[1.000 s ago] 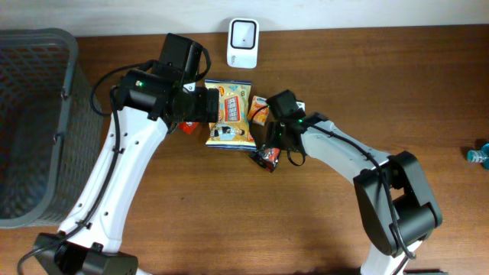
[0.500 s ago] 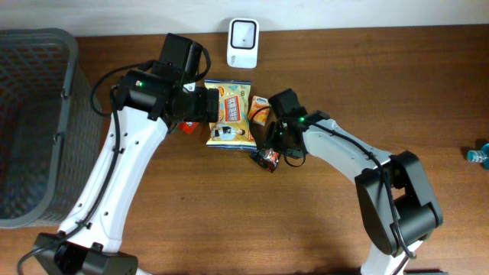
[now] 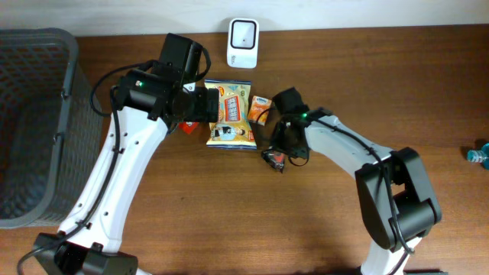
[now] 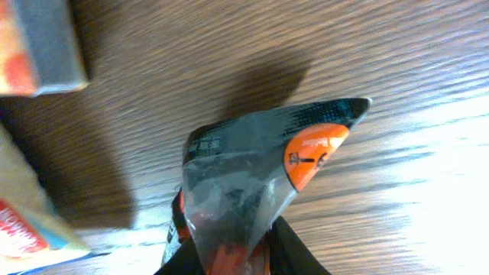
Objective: Scan the item barcode
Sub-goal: 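Grasp the black-and-red packet with the right gripper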
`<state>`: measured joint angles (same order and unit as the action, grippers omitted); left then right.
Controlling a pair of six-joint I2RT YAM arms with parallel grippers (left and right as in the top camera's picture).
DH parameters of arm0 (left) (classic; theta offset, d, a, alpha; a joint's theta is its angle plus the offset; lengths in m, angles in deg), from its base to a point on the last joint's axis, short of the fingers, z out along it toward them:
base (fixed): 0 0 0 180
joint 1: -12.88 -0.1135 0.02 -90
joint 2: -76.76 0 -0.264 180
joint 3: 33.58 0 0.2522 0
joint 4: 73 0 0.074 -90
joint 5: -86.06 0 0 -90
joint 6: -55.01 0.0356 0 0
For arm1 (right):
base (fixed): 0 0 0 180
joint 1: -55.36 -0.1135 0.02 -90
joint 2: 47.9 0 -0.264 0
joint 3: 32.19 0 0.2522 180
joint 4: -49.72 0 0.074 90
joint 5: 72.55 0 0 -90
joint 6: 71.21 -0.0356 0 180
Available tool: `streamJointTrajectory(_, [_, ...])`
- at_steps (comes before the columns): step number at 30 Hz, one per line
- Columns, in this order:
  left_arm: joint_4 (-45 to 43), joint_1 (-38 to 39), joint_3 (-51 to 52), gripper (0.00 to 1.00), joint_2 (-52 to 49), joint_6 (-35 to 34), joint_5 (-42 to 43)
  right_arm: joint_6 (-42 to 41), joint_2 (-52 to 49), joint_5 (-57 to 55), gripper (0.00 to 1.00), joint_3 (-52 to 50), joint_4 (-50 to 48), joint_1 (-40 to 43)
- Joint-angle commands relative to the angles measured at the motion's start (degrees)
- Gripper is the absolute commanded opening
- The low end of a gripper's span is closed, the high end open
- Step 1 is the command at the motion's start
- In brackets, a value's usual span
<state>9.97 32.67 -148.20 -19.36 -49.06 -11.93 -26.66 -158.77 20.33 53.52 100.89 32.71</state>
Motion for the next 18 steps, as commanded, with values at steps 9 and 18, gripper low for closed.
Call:
streamJointTrajectory(9, [-0.07, -0.09, -0.39, 0.99, -0.31, 0.90, -0.42, 6.21, -0.28, 1.29, 0.06, 6.05, 6.34, 2.45])
streamJointTrajectory(18, [-0.07, -0.09, -0.39, 0.99, -0.31, 0.90, -0.42, 5.49, -0.31, 1.03, 0.31, 4.74, 6.25, 2.43])
